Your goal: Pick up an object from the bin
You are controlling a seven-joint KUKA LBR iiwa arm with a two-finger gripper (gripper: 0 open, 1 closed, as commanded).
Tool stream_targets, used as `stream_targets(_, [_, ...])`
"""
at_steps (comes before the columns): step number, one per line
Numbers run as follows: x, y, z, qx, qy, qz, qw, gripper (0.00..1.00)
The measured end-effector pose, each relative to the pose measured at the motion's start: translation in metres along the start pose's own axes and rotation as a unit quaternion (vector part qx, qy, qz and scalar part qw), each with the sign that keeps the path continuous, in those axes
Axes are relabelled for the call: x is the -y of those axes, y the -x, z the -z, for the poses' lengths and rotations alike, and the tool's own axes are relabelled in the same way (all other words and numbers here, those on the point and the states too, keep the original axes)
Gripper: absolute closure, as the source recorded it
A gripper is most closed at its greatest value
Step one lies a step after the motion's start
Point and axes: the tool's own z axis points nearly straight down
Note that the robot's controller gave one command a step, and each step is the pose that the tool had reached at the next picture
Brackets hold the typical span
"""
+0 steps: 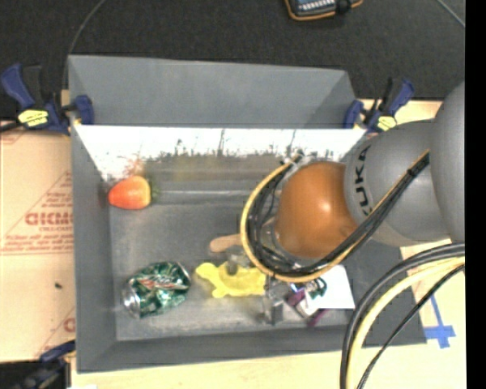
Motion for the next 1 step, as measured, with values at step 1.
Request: stream_targets(1, [0.0065, 0.0234, 0.0008, 0.0015, 0.001, -0.054, 0.9985, 1.0])
